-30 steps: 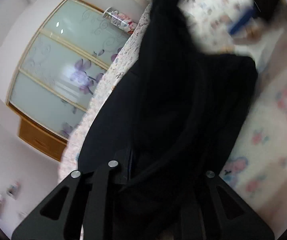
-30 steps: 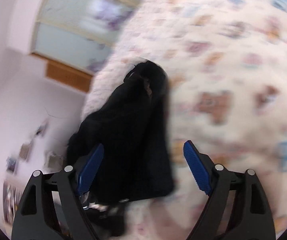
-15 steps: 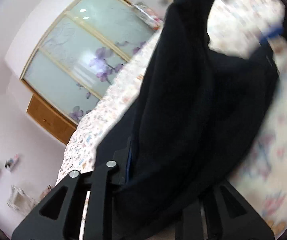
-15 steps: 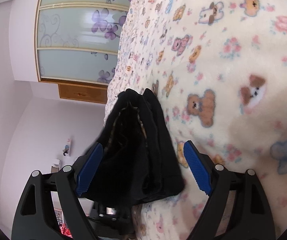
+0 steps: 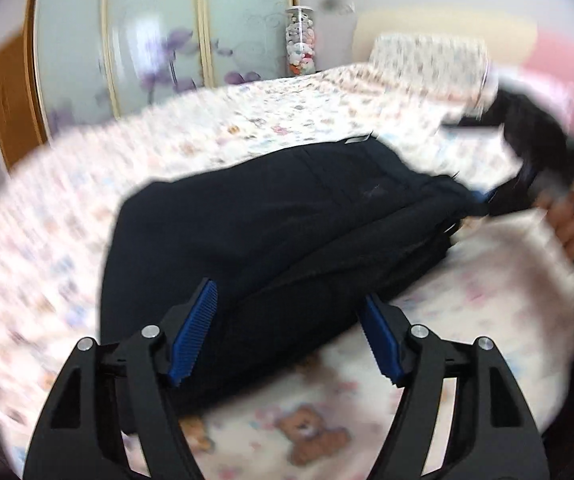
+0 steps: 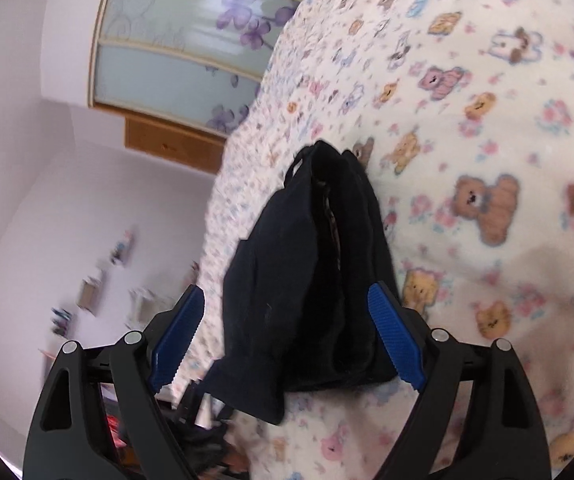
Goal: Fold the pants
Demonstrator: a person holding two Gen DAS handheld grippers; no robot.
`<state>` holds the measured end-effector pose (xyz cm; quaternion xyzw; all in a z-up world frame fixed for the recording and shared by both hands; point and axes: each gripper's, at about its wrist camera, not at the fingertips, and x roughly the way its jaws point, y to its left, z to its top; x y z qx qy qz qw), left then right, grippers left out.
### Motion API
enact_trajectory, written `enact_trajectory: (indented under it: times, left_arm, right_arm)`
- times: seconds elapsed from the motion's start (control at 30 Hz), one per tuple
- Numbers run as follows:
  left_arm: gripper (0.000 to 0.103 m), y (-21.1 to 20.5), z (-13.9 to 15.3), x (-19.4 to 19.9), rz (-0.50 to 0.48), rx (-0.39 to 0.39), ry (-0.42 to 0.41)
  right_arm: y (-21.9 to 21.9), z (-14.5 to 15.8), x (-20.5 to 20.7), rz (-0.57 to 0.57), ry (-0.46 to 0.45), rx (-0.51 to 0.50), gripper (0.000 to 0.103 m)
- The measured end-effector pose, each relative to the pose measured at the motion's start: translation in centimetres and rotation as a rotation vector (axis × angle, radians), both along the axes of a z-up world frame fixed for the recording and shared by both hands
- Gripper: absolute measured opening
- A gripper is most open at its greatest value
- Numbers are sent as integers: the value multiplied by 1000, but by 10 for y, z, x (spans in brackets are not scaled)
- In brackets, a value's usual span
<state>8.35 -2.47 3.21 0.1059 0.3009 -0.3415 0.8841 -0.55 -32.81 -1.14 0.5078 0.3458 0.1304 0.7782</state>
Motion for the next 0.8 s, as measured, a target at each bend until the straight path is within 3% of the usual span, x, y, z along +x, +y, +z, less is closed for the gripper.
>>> enact_trajectory:
  times: [0.07,0.1,0.17,0.2,0.23,0.27,0.33,0.43,0.57,0.73,0.8]
  left_arm:
    - [73,14,-1,-2,-33,-62,78]
    - [82,19,0,1,-59,-101,110]
    - [84,27,1,-1,-163,-246,199]
    - [87,34,7,-1,-203,-304,208]
    - [91,35,10,-9,-191,-315,174]
    - [100,42,17,-10,-152,-316,111]
    - [101,54,19,-15,-15,-314,-30]
    - [101,62,18,-9,162,-282,-126]
    - [101,59,8,7,284,-189,-129]
    - [101,36,-16,24,320,-83,-67]
    - [101,34,-26,28,340,-49,-26]
  right_arm:
    - [6,-1,3,23,25,-19,86]
    - [10,0,4,44,39,-24,86]
    - [14,0,8,74,60,-28,86]
    - [16,1,9,90,68,-30,86]
    - [17,2,9,103,74,-35,86]
    - [19,2,9,113,98,-61,86]
    - [21,2,8,115,133,-106,86]
    - [22,-3,10,126,159,-97,86]
    - [29,-7,12,156,171,-98,86]
    - [33,-9,15,163,178,-132,88]
    - [41,-7,16,160,161,-194,85]
